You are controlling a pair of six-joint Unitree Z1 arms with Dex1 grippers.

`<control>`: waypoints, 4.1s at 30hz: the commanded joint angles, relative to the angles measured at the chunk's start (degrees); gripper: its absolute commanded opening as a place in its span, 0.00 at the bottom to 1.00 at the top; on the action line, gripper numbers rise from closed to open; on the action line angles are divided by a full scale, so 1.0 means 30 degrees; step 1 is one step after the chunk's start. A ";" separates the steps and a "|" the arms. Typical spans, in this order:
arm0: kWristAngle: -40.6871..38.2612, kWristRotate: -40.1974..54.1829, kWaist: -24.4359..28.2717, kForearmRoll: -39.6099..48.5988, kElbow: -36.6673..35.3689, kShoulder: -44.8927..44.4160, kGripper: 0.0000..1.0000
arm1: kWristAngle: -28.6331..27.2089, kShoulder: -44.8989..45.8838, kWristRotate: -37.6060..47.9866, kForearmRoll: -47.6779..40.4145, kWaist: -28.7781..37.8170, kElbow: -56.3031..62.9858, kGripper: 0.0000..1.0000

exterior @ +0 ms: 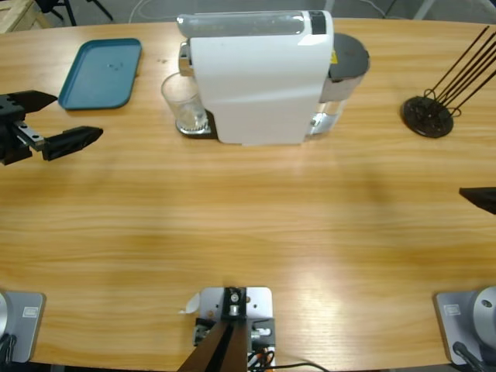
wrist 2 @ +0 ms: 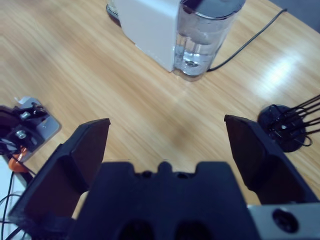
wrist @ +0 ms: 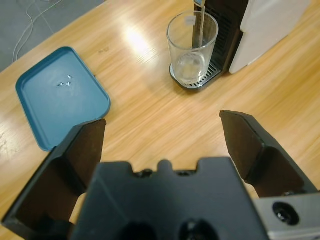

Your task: Pour coffee

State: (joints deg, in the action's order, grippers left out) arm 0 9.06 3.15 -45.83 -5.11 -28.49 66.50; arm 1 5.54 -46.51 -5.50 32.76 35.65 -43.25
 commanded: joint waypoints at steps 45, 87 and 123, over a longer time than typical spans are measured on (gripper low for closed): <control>0.0080 -0.1461 -0.0121 -0.1854 0.1298 0.1254 1.00 | 0.0378 -0.5050 0.0165 -0.0104 0.0451 -0.0758 1.00; -0.0524 -0.0348 -0.0115 -0.2569 0.0929 0.2947 1.00 | 0.0285 -0.5483 0.0013 -0.0110 0.0451 -0.0817 1.00; -0.9406 -0.0231 0.4039 -1.0239 -0.1110 1.1315 0.99 | -0.0735 -0.3509 0.0106 -0.3039 0.0451 0.1621 1.00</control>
State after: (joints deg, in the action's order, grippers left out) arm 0 -17.16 3.42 -35.80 -33.87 -31.13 94.43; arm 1 4.11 -56.63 -5.46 24.32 36.31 -40.26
